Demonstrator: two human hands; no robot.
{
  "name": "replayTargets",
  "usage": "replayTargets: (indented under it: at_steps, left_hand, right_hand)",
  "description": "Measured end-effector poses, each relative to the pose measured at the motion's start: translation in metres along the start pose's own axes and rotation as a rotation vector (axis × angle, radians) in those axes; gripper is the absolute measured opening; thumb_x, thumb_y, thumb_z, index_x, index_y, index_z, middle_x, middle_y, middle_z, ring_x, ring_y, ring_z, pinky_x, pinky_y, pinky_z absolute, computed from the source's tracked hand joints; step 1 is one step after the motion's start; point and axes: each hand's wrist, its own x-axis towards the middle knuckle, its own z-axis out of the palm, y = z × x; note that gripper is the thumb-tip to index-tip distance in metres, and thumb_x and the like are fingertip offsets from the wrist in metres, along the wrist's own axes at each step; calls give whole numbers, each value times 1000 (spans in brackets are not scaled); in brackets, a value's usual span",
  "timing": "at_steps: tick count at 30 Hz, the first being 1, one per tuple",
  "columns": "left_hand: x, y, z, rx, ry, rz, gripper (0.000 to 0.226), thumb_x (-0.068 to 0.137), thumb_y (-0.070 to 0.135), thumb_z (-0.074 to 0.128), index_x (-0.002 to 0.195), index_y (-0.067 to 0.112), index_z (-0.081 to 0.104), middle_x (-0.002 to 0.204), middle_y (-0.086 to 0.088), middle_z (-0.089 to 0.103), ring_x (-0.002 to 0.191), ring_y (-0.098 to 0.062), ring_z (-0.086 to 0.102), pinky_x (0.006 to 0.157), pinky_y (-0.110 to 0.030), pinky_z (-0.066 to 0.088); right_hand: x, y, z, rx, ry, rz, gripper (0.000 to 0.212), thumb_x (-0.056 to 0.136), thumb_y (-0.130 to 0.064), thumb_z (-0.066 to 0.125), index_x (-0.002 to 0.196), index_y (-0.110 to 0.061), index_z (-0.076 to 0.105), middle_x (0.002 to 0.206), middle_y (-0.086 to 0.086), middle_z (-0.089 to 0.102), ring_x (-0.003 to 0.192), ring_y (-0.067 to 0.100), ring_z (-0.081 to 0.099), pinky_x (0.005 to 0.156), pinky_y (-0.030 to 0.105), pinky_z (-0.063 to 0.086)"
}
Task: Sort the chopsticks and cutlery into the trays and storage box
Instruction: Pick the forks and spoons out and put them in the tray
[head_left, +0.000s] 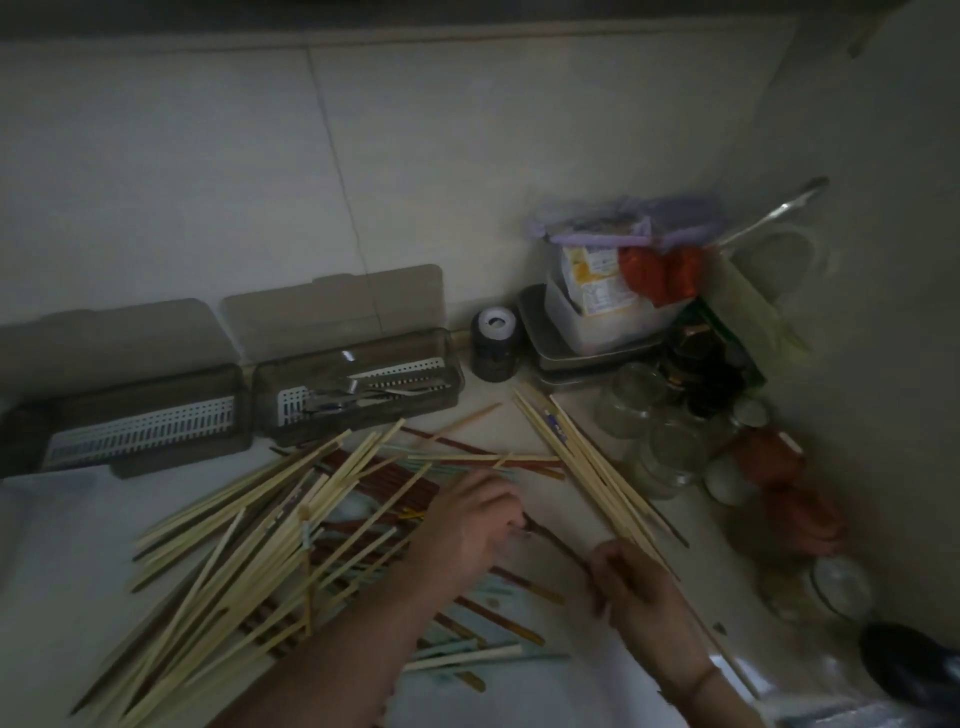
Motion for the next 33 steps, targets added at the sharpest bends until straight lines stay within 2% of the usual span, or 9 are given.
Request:
replayTargets:
  at_steps: [3, 6, 11, 14, 16, 21, 25, 30, 33]
  left_hand:
    - [-12, -17, -21, 13, 124, -78, 14, 79, 6, 75, 77, 14, 63, 94, 5, 63, 90, -19, 57, 78, -36, 48]
    - [-17, -29, -51, 57, 249, -143, 10, 79, 7, 74, 82, 15, 68, 100, 4, 63, 97, -18, 57, 84, -35, 49]
    - [-38, -60, -96, 389, 184, -605, 60, 75, 28, 71, 132, 27, 51, 142, -1, 45, 127, -29, 42, 105, -54, 37]
    - [-53, -78, -115, 491, 13, -911, 76, 86, 43, 61, 151, 32, 24, 162, -3, 11, 146, -34, 12, 115, -64, 8]
    - [-65, -88, -121, 497, -27, -1001, 77, 90, 48, 53, 154, 34, 13, 164, -1, -5, 149, -33, -3, 114, -64, -4]
    - [-83, -97, -128, 496, -131, -1036, 75, 94, 54, 44, 153, 42, 0, 163, -2, -13, 148, -34, -9, 114, -65, -3]
    - [-90, -100, -127, 491, -76, -988, 74, 94, 52, 46, 154, 38, 6, 164, -4, -7, 148, -33, -5, 115, -63, -1]
    - [-112, -99, -120, 437, 109, -956, 68, 87, 51, 47, 148, 25, 34, 157, -9, 27, 140, -37, 25, 112, -64, 22]
    - [-123, -90, -108, 410, 136, -922, 60, 87, 45, 52, 142, 25, 41, 152, -7, 34, 135, -36, 33, 109, -62, 27]
  right_hand:
    - [18, -21, 17, 405, -44, 172, 10, 89, -11, 64, 97, -6, 66, 72, 14, 69, 62, 28, 63, 52, 32, 47]
    - [45, -57, 34, 499, -59, 132, 41, 66, -47, 80, 87, -13, 73, 82, 14, 71, 69, 26, 68, 56, 32, 52]
    - [105, -125, 70, 390, -28, -72, 12, 91, -23, 60, 91, -13, 67, 82, 7, 69, 63, 20, 65, 52, 27, 49]
    - [143, -153, 98, 211, -67, -43, 13, 96, -12, 54, 97, -13, 66, 81, 5, 67, 48, 17, 58, 42, 23, 38]
    - [163, -165, 117, 88, -139, -22, 12, 96, -10, 53, 100, -8, 64, 81, 6, 63, 41, 15, 54, 38, 20, 36]
    - [187, -179, 162, -69, -257, -45, 12, 94, -8, 58, 87, -14, 65, 84, 5, 63, 39, 13, 56, 35, 17, 42]
    - [197, -174, 177, -100, -331, 46, 11, 94, -11, 56, 99, -13, 66, 87, 9, 64, 38, 11, 53, 37, 18, 41]
    - [201, -166, 171, -142, -212, 21, 7, 92, -12, 59, 90, -15, 66, 66, 9, 58, 31, 7, 45, 36, 19, 38]
    - [196, -156, 156, -203, -64, -153, 8, 91, -10, 61, 94, -9, 68, 83, 14, 66, 56, 10, 56, 55, 25, 49]
